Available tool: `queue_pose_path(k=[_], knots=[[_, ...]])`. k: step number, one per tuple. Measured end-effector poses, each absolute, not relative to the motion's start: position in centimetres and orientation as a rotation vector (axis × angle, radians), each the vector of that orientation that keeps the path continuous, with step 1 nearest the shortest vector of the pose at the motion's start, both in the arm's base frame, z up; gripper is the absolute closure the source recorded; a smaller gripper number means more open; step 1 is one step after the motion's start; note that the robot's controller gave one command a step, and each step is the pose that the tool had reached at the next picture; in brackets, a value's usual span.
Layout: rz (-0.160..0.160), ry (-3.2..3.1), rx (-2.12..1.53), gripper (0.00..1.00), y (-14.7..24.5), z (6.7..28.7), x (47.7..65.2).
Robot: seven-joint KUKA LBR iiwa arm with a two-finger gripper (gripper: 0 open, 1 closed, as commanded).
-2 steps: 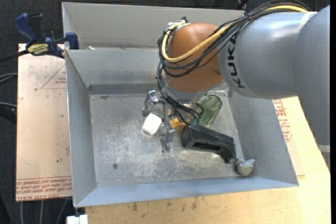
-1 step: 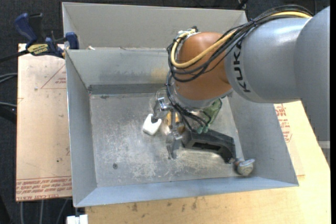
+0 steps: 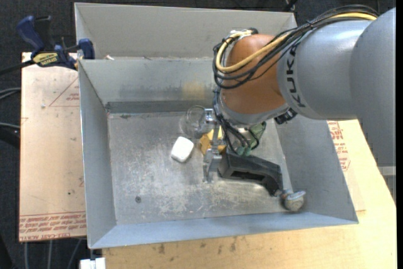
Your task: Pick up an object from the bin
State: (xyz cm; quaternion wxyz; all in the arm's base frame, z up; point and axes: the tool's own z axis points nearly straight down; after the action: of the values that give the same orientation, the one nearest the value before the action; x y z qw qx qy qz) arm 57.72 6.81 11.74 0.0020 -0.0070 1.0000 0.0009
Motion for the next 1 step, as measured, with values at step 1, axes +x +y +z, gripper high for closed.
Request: queue_pose_path(k=[1], knots=[[0.001,3.123,-0.319,0.0,5.88,10.36,59.34]])
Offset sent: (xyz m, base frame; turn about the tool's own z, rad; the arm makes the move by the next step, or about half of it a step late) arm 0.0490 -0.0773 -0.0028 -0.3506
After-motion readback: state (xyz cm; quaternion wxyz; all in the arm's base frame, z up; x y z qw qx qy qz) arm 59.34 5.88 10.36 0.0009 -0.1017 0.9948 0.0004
